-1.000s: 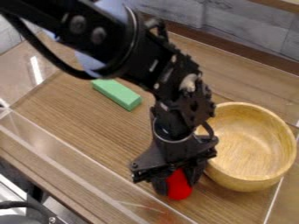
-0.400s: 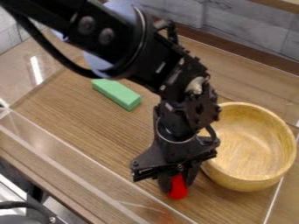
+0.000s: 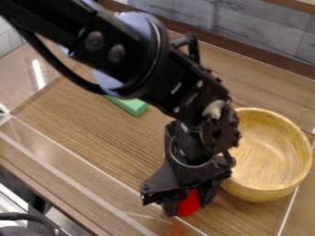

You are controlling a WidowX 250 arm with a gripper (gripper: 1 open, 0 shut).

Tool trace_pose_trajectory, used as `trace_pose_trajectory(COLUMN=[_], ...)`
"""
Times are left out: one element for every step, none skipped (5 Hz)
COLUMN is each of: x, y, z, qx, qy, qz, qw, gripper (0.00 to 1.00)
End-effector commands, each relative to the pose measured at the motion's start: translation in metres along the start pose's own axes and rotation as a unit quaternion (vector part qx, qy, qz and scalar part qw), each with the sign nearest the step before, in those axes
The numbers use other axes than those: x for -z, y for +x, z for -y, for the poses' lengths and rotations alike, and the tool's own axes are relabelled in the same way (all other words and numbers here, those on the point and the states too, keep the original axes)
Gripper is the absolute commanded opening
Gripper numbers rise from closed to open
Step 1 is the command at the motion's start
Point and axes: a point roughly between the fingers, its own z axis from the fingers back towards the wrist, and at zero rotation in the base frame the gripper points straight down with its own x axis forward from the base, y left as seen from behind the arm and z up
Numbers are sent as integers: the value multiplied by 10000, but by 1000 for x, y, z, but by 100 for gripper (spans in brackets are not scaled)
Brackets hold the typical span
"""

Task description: Move the red fruit to the left

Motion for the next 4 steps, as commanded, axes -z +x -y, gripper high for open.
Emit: trace_pose_trajectory(x=[-3, 2, -15, -29], y=[-6, -12, -6, 2], z=[5, 7, 6, 5], qx=[231, 471, 295, 91], qy=[-102, -40, -116, -184], qz=[64, 58, 30, 10], qw=[9997, 9989, 9995, 9998], gripper=[0, 0, 0, 0])
